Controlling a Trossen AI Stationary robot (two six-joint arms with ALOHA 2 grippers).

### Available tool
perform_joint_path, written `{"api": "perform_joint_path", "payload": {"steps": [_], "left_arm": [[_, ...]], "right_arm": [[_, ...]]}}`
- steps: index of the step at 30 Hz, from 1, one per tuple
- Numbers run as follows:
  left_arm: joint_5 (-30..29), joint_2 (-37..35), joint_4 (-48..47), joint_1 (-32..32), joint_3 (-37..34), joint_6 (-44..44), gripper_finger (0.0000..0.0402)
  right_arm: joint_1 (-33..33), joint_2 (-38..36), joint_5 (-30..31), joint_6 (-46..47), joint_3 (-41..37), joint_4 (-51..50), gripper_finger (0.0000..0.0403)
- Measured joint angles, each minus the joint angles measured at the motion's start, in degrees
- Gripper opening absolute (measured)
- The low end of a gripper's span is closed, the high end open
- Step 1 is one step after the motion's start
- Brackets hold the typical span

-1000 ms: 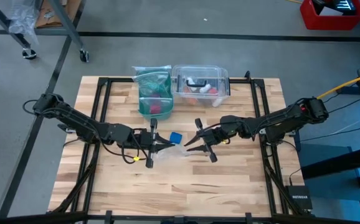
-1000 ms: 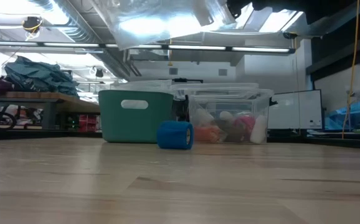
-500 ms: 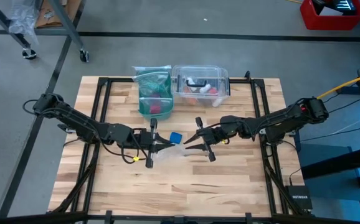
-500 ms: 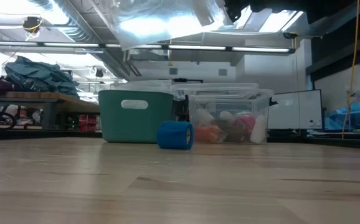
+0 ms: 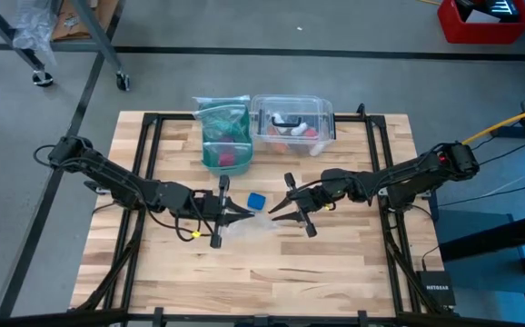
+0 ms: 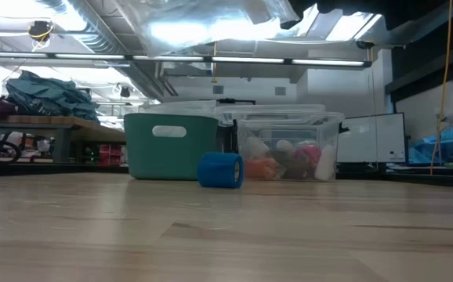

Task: Roll bandage
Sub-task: Open the transparent zip bag

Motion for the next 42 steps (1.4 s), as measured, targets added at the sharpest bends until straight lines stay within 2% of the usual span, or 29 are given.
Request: {"api": "perform_joint_path", "payload": {"steps": [10,15,23,42], "left_arm": [[-0.03,0.0,1.45,0.06,-0.01,0.13,0.0],[-2.27,0.0,1.46,0.06,-0.01,0.18,0.0],[-3.26,0.0,4.85,0.06,-0.01,3.67,0.0],[-3.43,0.0,-0.2,0.14,-0.01,3.38,0.0]], "right_arm": [[0.0,0.0,0.09,0.0,0.0,-0.04,0.009],[0.0,0.0,0.09,0.0,0.0,0.0,0.009],[0.0,0.0,0.11,0.0,0.0,0.07,0.009],[0.0,0.0,0.11,1.79,0.0,0.61,0.009]]}}
